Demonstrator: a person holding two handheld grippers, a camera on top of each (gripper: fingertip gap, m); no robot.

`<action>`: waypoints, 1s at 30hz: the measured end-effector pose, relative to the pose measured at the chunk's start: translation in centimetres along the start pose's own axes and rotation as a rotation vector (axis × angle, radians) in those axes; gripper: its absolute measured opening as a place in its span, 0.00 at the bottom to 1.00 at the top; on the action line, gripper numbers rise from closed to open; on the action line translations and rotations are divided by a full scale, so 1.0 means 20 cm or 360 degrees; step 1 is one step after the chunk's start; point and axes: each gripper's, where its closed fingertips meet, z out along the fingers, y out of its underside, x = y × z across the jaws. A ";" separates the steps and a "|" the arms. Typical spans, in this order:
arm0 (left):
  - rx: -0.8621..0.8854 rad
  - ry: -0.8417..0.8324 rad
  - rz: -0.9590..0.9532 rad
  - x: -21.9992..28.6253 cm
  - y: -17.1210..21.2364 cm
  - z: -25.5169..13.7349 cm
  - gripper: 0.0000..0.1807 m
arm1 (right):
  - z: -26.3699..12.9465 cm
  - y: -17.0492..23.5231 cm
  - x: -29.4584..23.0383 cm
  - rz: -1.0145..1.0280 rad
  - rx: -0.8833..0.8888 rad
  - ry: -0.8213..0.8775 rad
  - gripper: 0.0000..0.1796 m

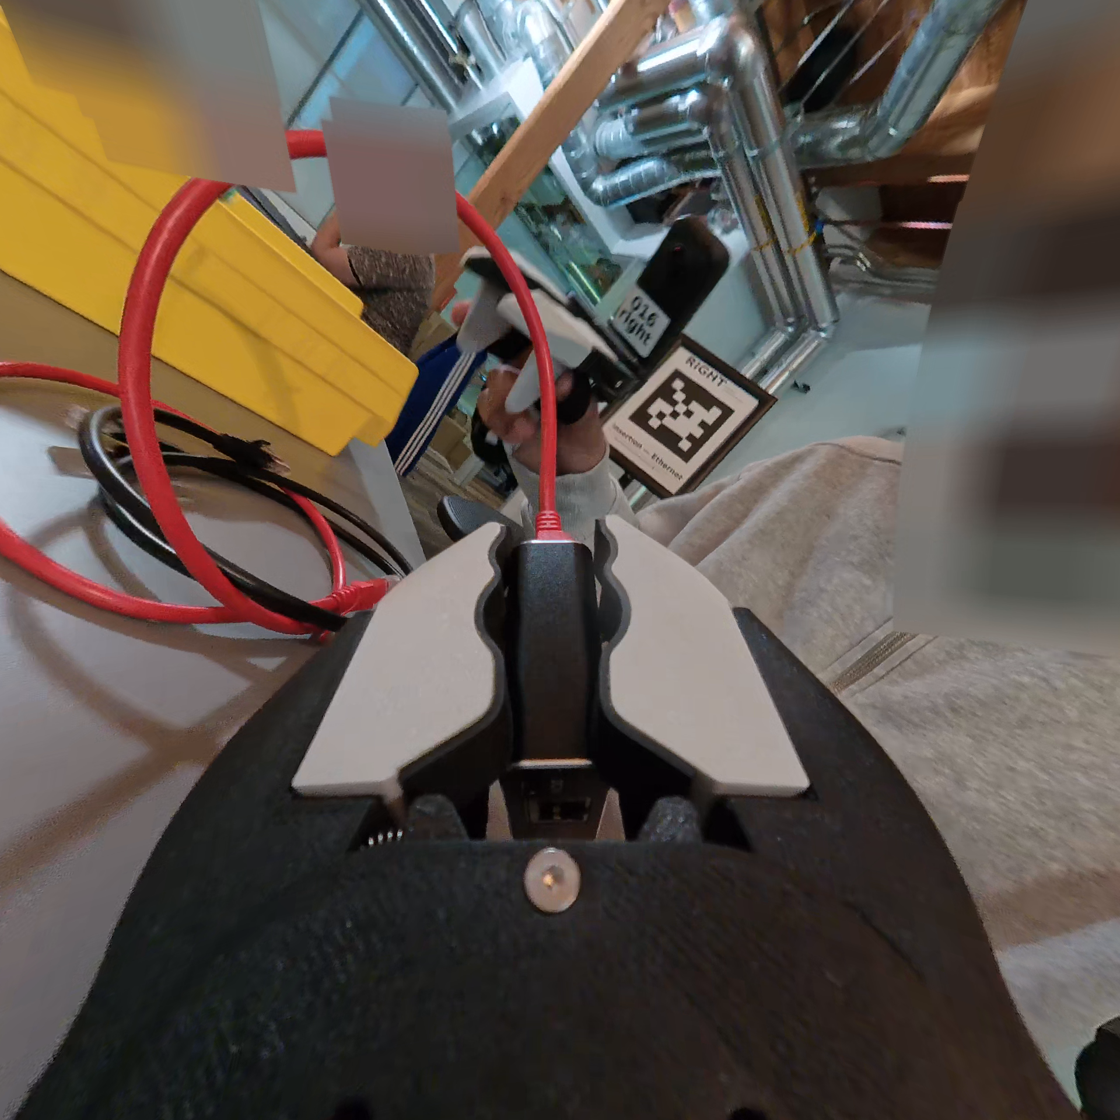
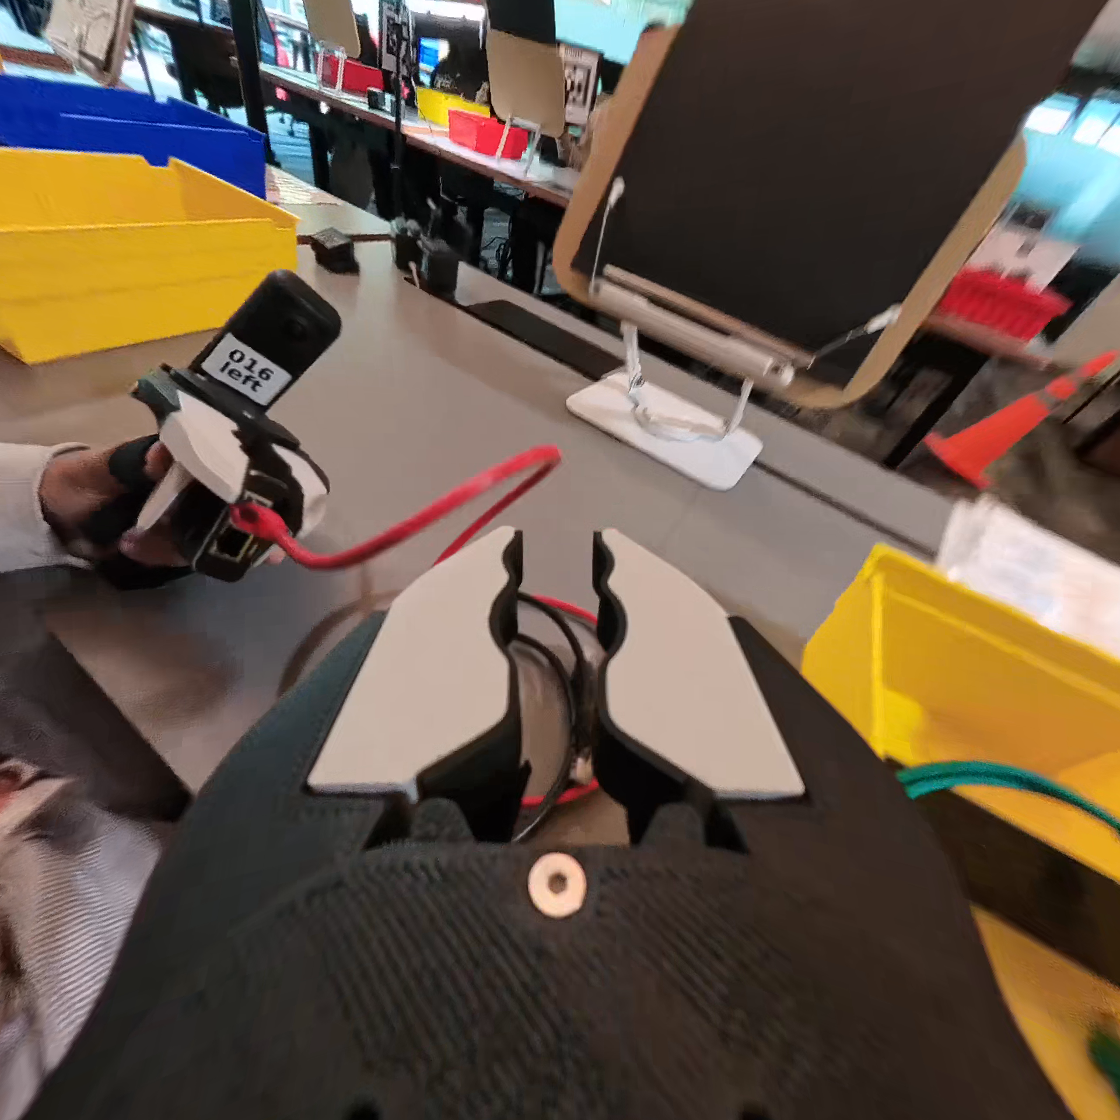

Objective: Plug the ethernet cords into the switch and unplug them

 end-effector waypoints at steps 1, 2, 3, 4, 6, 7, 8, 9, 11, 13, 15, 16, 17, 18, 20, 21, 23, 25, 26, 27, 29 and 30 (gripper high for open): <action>0.0034 -0.0009 -0.0006 -0.01 -0.02 -0.02 0.15 | 0.02 0.06 0.01 0.0102 -0.0071 -0.0046 0.18; 0.0070 -0.0015 -0.0013 -0.01 -0.04 -0.04 0.15 | 0.05 0.13 0.01 0.0210 -0.0165 -0.0098 0.19; 0.0105 -0.0022 -0.0025 -0.02 -0.06 -0.05 0.15 | 0.07 0.20 0.01 0.0313 -0.0259 -0.0153 0.21; 0.0133 -0.0027 -0.0040 -0.02 -0.07 -0.07 0.15 | 0.09 0.27 0.01 0.0400 -0.0334 -0.0199 0.24; 0.0179 -0.0014 -0.0066 -0.03 -0.09 -0.08 0.15 | 0.13 0.38 0.01 0.0482 -0.0438 -0.0219 0.25; 0.0189 -0.0003 -0.0077 -0.03 -0.09 -0.09 0.15 | 0.14 0.44 0.03 0.0475 -0.0486 -0.0197 0.24; 0.0187 0.0002 -0.0085 -0.03 -0.09 -0.09 0.15 | 0.15 0.48 0.04 0.0451 -0.0532 -0.0171 0.23; 0.0179 0.0001 -0.0089 -0.03 -0.08 -0.08 0.15 | 0.17 0.52 0.05 0.0421 -0.0571 -0.0144 0.22; 0.0162 0.0000 -0.0093 -0.03 -0.07 -0.07 0.15 | 0.21 0.56 0.06 0.0340 -0.0640 -0.0100 0.22; 0.0145 0.0011 -0.0106 -0.03 -0.06 -0.06 0.15 | 0.27 0.61 0.07 0.0234 -0.0740 -0.0065 0.22; 0.0132 0.0002 -0.0104 -0.03 -0.06 -0.05 0.15 | 0.33 0.69 0.08 0.0143 -0.0906 -0.0029 0.22; 0.0128 0.0000 -0.0103 -0.03 -0.05 -0.05 0.15 | 0.35 0.74 0.07 0.0132 -0.1002 -0.0041 0.22; 0.0126 0.0003 -0.0103 -0.03 -0.05 -0.05 0.15 | 0.37 0.78 0.05 0.0149 -0.1080 -0.0078 0.25; 0.0123 0.0003 -0.0106 -0.03 -0.05 -0.05 0.15 | 0.39 0.79 0.04 0.0183 -0.1115 -0.0114 0.24; 0.0122 0.0005 -0.0110 -0.04 -0.05 -0.05 0.15 | 0.42 0.79 0.03 0.0232 -0.1159 -0.0163 0.16; 0.0123 0.0005 -0.0110 -0.04 -0.05 -0.05 0.15 | 0.43 0.79 0.03 0.0233 -0.1182 -0.0195 0.09; 0.0134 0.0007 -0.0106 -0.03 -0.06 -0.06 0.15 | 0.42 0.79 0.03 0.0205 -0.1201 -0.0234 0.07; 0.0159 0.0013 -0.0108 -0.03 -0.07 -0.07 0.15 | 0.42 0.78 0.03 0.0222 -0.1166 -0.0245 0.06; 0.0177 0.0016 -0.0105 -0.03 -0.08 -0.08 0.15 | 0.41 0.77 0.04 0.0228 -0.1137 -0.0234 0.06; 0.0198 0.0016 -0.0102 -0.03 -0.09 -0.09 0.15 | 0.40 0.74 0.05 0.0232 -0.1089 -0.0209 0.06; 0.0250 0.0012 -0.0086 -0.03 -0.12 -0.11 0.15 | 0.38 0.66 0.10 0.0242 -0.0958 -0.0143 0.06; 0.0283 0.0009 -0.0075 -0.03 -0.13 -0.12 0.15 | 0.37 0.61 0.12 0.0249 -0.0882 -0.0113 0.05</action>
